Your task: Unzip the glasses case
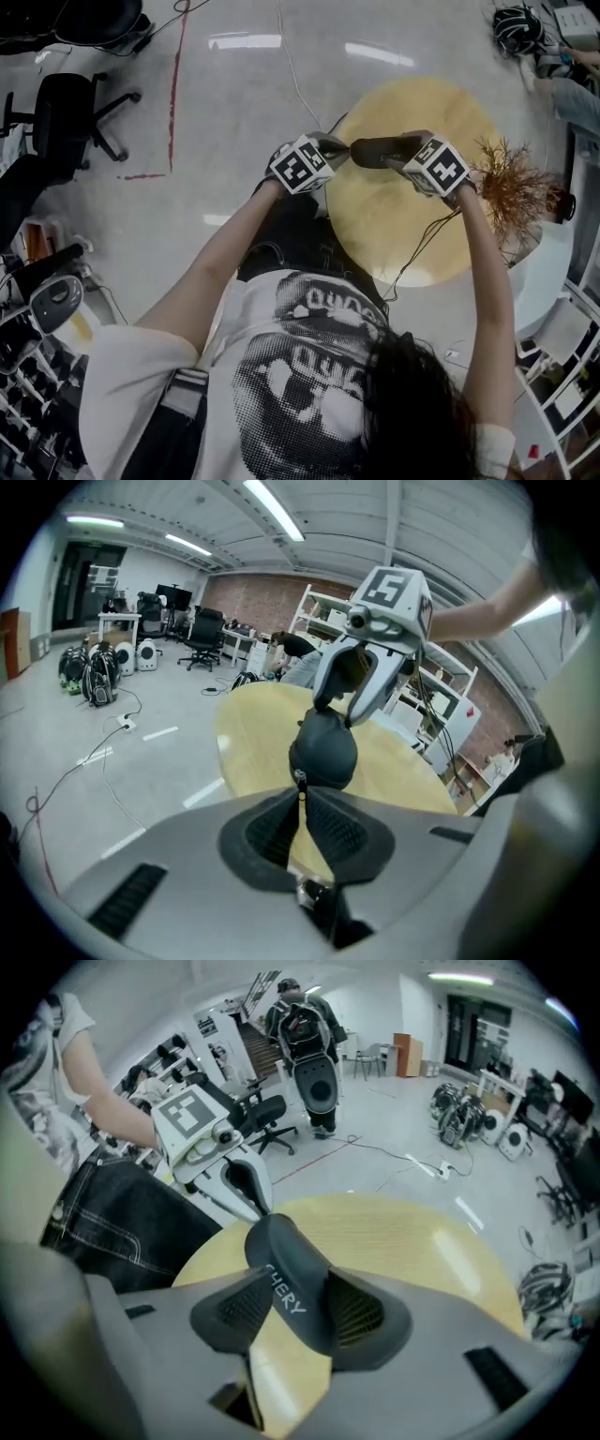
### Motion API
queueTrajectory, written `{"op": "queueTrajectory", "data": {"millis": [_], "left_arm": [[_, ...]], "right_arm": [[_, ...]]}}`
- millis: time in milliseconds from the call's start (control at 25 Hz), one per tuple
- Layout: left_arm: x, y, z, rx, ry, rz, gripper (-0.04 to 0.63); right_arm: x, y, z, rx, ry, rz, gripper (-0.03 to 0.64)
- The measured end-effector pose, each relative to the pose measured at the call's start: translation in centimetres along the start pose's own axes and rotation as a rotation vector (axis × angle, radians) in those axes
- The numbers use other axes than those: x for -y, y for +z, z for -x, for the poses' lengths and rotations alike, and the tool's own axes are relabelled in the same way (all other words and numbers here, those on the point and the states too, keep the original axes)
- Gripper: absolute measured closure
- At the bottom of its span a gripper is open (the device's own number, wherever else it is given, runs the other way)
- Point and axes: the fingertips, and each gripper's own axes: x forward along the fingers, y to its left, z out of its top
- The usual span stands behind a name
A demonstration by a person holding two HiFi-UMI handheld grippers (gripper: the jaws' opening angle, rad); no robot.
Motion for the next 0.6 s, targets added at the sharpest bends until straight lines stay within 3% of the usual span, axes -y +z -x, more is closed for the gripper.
{"op": "queueTrajectory", "data": {"millis": [120,200,280,360,480,520,600], "left_arm": [[0.2,0.0,0.1,0.020,-0.011,0.022,0.566],[0.3,0.0,0.0,0.008,-0.006,-0.005,0.568],[0.5,0.0,-0.1,-0.023,-0.013,-0.062,0.568],[0.4,-0.1,0.0,-0.065,-0.032,-0.133,0.568],[-0.1,-0.4,0.2,-0.115,-0.063,-0.210,0.568],[-0.3,-0.5,0.2,-0.127,-0.071,-0.221,0.568],[-0.3,-0.7,0.1,-0.152,-0.075,-0.237,0.568]], "right_arm": [[0.4,-0.2,0.4,0.070,-0.014,-0.111,0.480],[0.3,-0.2,0.5,0.117,-0.032,-0.073,0.480],[-0.3,-0.1,0.6,0.134,-0.051,0.045,0.477],[-0.8,0.1,0.7,0.093,-0.069,0.243,0.464],[-0.9,-1.4,-0.2,-0.135,-0.061,0.566,0.266],[-0.7,-2.0,-0.8,-0.200,-0.062,0.633,0.265],[-0.2,-2.6,-1.7,-0.245,-0.077,0.669,0.338]]}}
